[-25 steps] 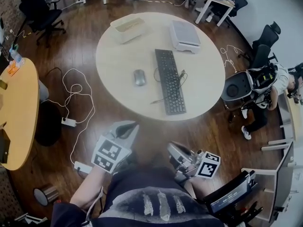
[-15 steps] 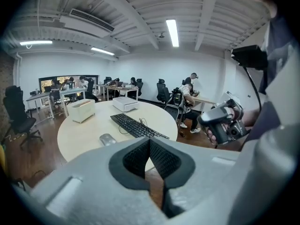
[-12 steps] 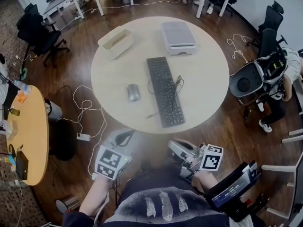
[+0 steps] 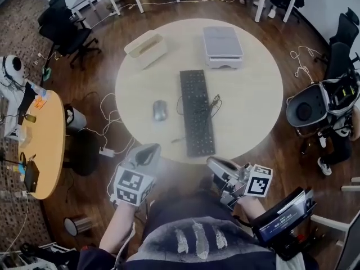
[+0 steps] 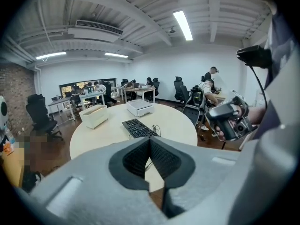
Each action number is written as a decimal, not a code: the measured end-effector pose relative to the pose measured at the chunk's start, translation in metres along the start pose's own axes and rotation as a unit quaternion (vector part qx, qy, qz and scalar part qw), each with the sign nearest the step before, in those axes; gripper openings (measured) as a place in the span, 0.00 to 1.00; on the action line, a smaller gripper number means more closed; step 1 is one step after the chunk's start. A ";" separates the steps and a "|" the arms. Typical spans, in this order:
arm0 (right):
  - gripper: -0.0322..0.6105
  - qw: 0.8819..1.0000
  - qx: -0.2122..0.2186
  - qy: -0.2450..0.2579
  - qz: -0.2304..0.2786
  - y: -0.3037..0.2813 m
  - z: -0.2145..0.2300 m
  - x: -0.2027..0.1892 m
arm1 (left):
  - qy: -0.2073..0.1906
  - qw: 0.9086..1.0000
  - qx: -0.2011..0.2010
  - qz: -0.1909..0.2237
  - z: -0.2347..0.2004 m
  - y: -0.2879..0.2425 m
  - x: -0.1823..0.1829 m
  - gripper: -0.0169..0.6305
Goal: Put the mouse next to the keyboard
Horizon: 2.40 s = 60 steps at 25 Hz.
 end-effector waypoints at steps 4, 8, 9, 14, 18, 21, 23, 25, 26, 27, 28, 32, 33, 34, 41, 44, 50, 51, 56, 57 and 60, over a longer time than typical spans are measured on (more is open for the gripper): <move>0.05 1.000 0.004 0.014 -0.020 0.001 0.004 0.015 | 0.025 0.999 0.029 -0.007 -0.004 -0.008 0.001 0.03; 0.05 0.999 -0.003 0.017 -0.028 -0.001 0.013 0.025 | 0.040 0.998 0.043 0.001 -0.016 -0.021 0.003 0.03; 0.05 0.999 -0.006 0.017 -0.029 -0.003 0.016 0.026 | 0.044 0.998 0.045 0.002 -0.020 -0.025 0.004 0.03; 0.05 0.999 -0.026 0.021 -0.035 -0.013 0.028 0.035 | 0.056 0.997 0.046 0.008 -0.045 -0.045 0.003 0.03; 0.05 0.999 -0.044 0.023 -0.023 -0.028 0.033 0.047 | 0.068 0.997 0.039 -0.002 -0.071 -0.065 -0.005 0.03; 0.05 0.997 -0.060 0.035 -0.029 -0.041 0.029 0.051 | 0.070 0.997 0.029 0.001 -0.089 -0.080 -0.004 0.03; 0.05 0.996 -0.071 0.051 -0.033 -0.055 0.027 0.053 | 0.076 0.997 0.017 -0.001 -0.103 -0.090 -0.007 0.03; 0.05 0.995 -0.076 0.058 -0.036 -0.072 0.027 0.056 | 0.077 0.997 0.011 -0.009 -0.120 -0.100 -0.013 0.03; 0.05 0.995 -0.079 0.057 -0.035 -0.079 0.028 0.056 | 0.078 0.997 0.008 -0.015 -0.128 -0.105 -0.017 0.03; 0.05 0.994 -0.084 0.055 -0.034 -0.084 0.028 0.057 | 0.080 0.997 0.003 -0.022 -0.134 -0.111 -0.021 0.05; 0.05 0.994 -0.090 0.052 -0.033 -0.088 0.029 0.058 | 0.084 0.996 -0.007 -0.032 -0.139 -0.118 -0.026 0.05; 0.05 0.992 -0.111 0.047 -0.034 -0.103 0.034 0.057 | 0.115 0.990 -0.028 -0.076 -0.156 -0.142 -0.047 0.36; 0.05 0.992 -0.114 0.046 -0.035 -0.106 0.035 0.056 | 0.126 0.988 -0.022 -0.084 -0.161 -0.147 -0.053 0.62; 0.05 0.991 -0.117 0.046 -0.035 -0.109 0.036 0.057 | 0.135 0.987 -0.015 -0.089 -0.167 -0.151 -0.057 0.76; 0.05 0.988 -0.145 0.045 -0.040 -0.117 0.040 0.062 | 0.148 0.980 -0.014 -0.130 -0.181 -0.187 -0.081 0.78; 0.05 0.987 -0.150 0.045 -0.046 -0.124 0.042 0.061 | 0.149 0.979 -0.013 -0.141 -0.185 -0.199 -0.090 0.78; 0.05 0.984 -0.165 0.040 -0.051 -0.124 0.047 0.059 | 0.134 0.980 -0.004 -0.149 -0.191 -0.220 -0.107 0.78; 0.05 0.984 -0.167 0.040 -0.051 -0.123 0.047 0.059 | 0.131 0.980 0.000 -0.151 -0.191 -0.222 -0.111 0.78; 0.05 0.983 -0.175 0.039 -0.045 -0.120 0.051 0.064 | 0.112 0.980 0.016 -0.162 -0.192 -0.221 -0.117 0.78; 0.05 0.983 -0.174 0.038 -0.043 -0.120 0.051 0.065 | 0.112 0.980 0.015 -0.164 -0.193 -0.221 -0.116 0.77; 0.05 0.984 -0.171 0.034 -0.039 -0.119 0.051 0.065 | 0.112 0.980 0.011 -0.167 -0.194 -0.220 -0.115 0.74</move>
Point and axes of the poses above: the fingertips, and each gripper's own axes: y backward along the fingers, z to its right, x out of its top, the point moved 3 cm from there along y, backward along the fingers, and after that the axes turned 7 degrees about -x, right-handed, at the moved point
